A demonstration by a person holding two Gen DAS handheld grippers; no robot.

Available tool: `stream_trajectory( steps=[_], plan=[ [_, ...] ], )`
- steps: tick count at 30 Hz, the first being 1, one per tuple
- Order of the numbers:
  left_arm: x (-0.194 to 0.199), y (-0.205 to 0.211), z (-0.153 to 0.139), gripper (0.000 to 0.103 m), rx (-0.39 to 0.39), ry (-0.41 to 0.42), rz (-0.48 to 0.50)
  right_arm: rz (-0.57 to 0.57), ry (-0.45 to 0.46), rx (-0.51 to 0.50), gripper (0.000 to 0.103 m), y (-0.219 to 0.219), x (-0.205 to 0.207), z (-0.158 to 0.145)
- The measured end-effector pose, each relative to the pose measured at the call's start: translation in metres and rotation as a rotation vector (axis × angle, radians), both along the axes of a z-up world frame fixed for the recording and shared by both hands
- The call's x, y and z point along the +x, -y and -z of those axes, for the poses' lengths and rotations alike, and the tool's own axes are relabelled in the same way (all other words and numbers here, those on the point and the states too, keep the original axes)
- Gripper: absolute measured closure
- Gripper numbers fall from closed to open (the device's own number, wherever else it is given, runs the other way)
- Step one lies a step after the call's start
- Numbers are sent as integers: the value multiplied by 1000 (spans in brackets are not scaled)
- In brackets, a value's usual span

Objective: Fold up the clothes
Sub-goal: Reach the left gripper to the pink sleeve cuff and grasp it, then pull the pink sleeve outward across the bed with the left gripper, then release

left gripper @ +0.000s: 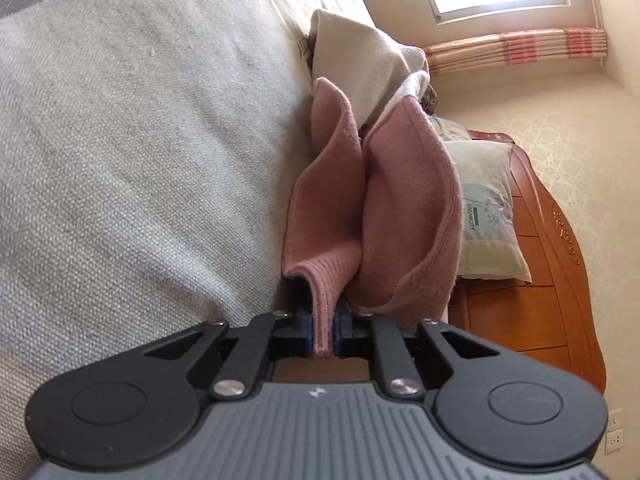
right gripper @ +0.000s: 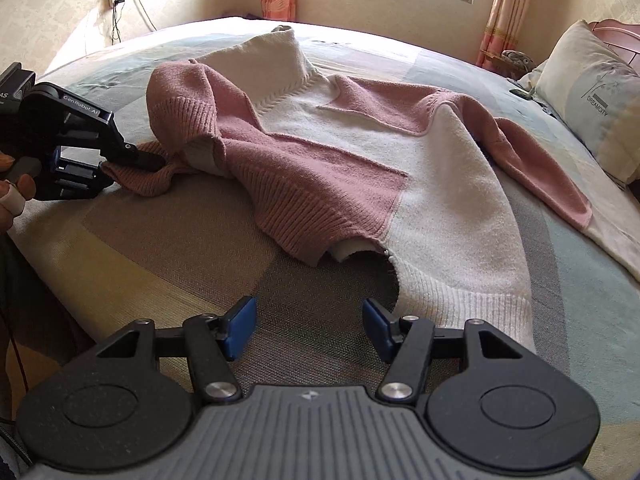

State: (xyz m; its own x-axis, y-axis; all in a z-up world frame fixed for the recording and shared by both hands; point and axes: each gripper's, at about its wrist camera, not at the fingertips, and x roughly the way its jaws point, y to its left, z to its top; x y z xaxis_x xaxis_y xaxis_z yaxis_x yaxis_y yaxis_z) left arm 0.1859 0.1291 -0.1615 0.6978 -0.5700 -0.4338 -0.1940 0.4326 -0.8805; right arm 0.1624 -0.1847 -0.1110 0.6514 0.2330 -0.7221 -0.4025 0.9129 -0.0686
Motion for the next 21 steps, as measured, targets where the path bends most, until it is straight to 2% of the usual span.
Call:
stream_trajectory(
  steps=[4,8,11,15,16,18,19,20,21],
  plan=[
    [6,-2,-5,93,20,-33,-13,0,-14,2,34,-2,-1,5],
    [5,-11,-38,97,151,68,-47,8,3,-6,34,-4,-3,0],
    [6,-36,-69,98,226,126,-75,13,17,-18,32,-2,-5,-5],
    [8,-83,-100,101,321,138,-139,22,34,-46,32,-1,-6,-10],
    [8,-93,-106,101,335,135,-143,26,38,-45,32,-2,-6,-12],
    [8,-105,-110,100,315,133,-97,31,45,-40,32,-4,-5,-16],
    [8,-106,-110,98,300,137,-69,29,50,-42,32,-6,-5,-18],
    [7,-107,-110,84,285,140,-41,25,55,-47,31,-8,-5,-18],
    [7,-100,-106,64,267,142,2,22,58,-53,30,-11,-6,-19]
  ],
)
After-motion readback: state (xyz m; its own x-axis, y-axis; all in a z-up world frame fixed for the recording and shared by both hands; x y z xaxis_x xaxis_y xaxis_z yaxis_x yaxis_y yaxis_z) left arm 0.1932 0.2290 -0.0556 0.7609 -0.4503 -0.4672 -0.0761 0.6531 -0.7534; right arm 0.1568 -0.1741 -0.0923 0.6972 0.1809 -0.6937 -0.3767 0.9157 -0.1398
